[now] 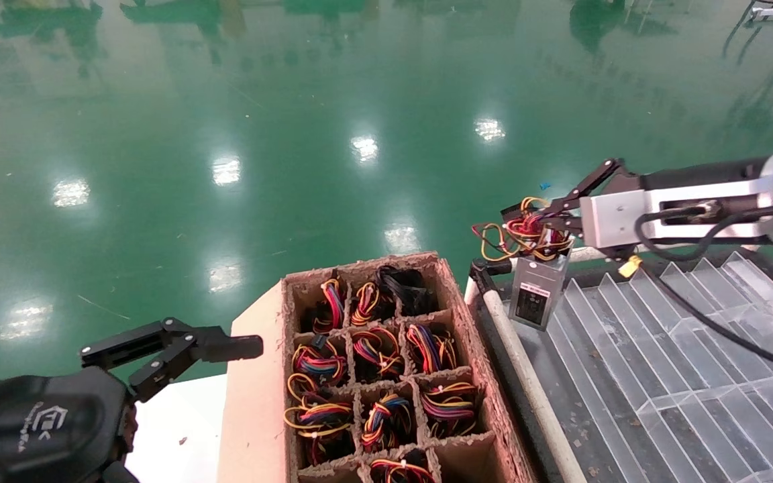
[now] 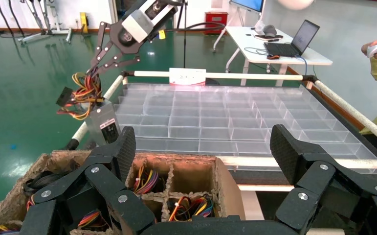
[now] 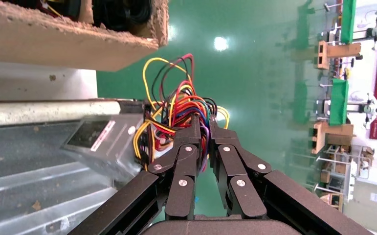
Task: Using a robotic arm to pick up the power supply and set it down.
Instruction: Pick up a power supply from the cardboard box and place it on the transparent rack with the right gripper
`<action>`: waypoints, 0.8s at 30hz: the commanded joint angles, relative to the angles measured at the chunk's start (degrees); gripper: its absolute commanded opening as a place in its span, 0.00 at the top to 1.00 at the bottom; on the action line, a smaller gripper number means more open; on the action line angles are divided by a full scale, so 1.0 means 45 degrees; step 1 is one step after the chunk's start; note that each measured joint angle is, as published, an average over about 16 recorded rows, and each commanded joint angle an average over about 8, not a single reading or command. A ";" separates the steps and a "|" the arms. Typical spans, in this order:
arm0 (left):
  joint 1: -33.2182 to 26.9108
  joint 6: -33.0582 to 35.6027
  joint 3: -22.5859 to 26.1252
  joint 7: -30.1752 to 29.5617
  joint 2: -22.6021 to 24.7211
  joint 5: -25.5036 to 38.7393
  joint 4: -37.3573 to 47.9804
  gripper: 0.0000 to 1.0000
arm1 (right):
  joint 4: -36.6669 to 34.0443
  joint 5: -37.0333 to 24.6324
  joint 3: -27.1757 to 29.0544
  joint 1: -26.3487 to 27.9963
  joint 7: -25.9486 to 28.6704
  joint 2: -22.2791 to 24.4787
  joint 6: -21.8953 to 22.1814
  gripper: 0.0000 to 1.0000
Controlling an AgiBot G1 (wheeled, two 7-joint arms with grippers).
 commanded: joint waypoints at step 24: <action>-0.0001 -0.0001 0.0003 0.0001 -0.0001 -0.0002 0.0000 0.00 | -0.0417 0.0146 -0.0055 -0.0926 -0.0500 -0.0601 0.0786 1.00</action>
